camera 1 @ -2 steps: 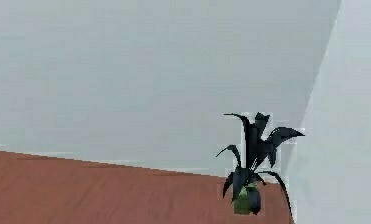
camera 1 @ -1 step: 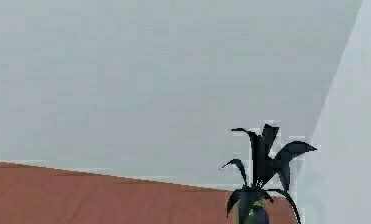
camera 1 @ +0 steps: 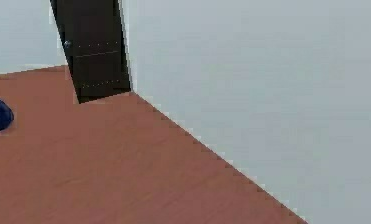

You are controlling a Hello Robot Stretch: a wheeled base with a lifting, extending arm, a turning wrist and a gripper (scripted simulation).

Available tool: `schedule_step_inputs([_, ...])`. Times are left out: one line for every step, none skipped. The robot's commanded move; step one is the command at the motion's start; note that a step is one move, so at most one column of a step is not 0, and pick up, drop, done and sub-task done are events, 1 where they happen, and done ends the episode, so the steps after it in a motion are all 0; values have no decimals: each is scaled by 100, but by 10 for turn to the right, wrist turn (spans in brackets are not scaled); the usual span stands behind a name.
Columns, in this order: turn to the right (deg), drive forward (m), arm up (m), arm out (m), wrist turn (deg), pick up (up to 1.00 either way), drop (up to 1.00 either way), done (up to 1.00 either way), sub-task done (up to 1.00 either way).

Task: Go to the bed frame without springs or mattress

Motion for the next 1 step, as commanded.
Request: schedule_step_inputs([-360,0,0,0,0,0,0,0,0])
